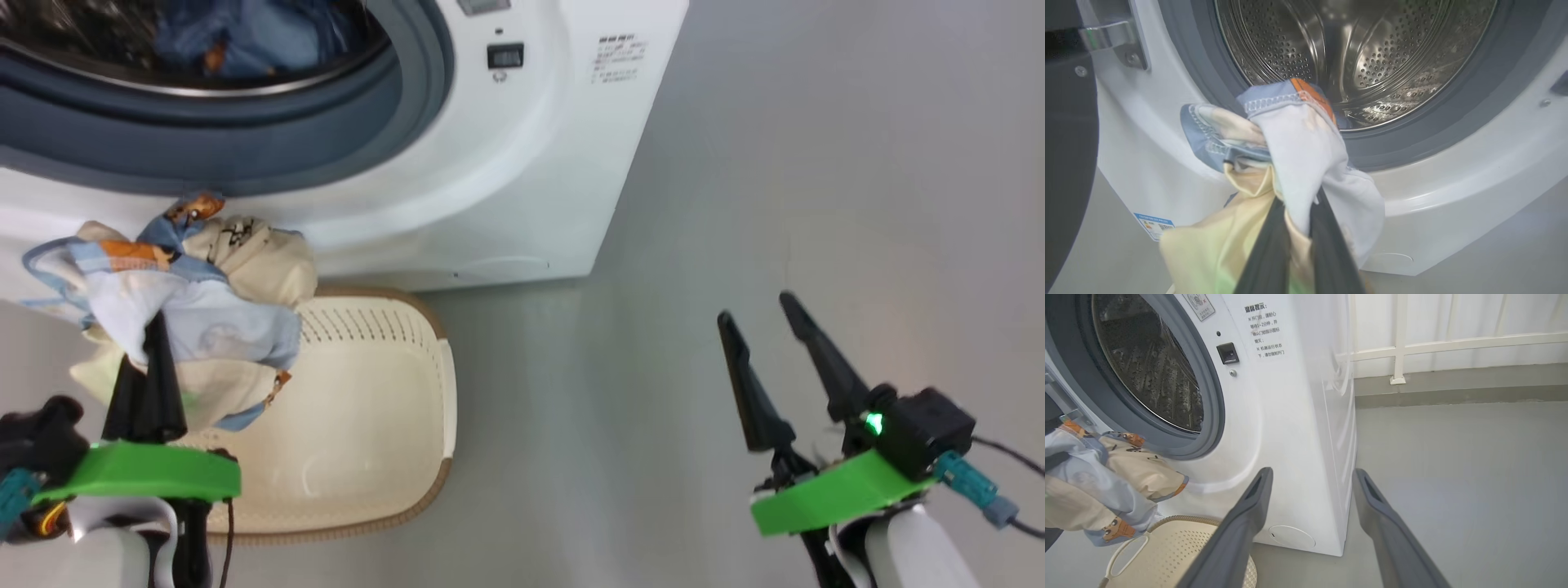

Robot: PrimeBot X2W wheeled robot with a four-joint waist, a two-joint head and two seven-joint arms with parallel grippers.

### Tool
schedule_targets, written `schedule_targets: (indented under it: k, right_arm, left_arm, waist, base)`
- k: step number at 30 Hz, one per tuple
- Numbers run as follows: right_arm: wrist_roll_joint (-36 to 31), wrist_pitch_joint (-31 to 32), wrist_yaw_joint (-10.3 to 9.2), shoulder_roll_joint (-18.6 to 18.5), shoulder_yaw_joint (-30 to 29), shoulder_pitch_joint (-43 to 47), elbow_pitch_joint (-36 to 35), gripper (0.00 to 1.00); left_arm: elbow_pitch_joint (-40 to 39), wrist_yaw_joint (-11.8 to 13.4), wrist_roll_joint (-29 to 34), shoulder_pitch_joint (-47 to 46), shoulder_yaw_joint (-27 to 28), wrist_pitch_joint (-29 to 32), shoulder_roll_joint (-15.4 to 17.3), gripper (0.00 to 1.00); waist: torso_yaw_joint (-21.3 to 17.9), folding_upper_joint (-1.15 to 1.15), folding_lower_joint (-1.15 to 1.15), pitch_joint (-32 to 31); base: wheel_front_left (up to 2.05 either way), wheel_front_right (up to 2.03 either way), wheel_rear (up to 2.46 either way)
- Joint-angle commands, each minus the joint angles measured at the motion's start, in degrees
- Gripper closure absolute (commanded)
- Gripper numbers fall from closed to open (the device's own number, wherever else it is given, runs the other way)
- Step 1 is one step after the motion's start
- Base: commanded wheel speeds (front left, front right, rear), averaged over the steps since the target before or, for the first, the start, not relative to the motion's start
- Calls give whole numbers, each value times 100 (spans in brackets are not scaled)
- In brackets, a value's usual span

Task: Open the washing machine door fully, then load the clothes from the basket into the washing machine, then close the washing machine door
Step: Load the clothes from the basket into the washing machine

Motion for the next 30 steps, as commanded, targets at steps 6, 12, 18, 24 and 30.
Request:
schedule_targets:
  k: [6, 12, 18, 24, 30]
  right_arm:
    - [80, -27, 8, -10, 290, 267, -40, 0]
    - [120, -27, 8, -15, 330, 402, 22, 0]
    - [147, -27, 8, -16, 389, 576, 24, 0]
    - [156, -27, 8, -17, 408, 721, 19, 0]
    - [151, -27, 8, 1, 408, 857, 18, 0]
  left_arm:
    - [-670, -111, 233, 340, 441, -37, 11, 100]
    - [-1289, -167, 457, 629, 660, -37, -76, 100]
    - [-1732, -209, 607, 1010, 828, -37, -133, 100]
    - [-2015, -228, 786, 1420, 894, -37, -171, 100]
    - [-2108, -235, 920, 1870, 959, -37, -226, 100]
  waist:
    - [-12, 0, 0, -667]
    - [-34, 0, 0, -1008]
    - [-53, 0, 0, -1293]
    - [-40, 0, 0, -1490]
    - [-72, 0, 0, -1690]
  base:
    - [0, 0, 0]
    - [0, 0, 0]
    - [0, 0, 0]
    - [0, 0, 0]
    - [0, 0, 0]
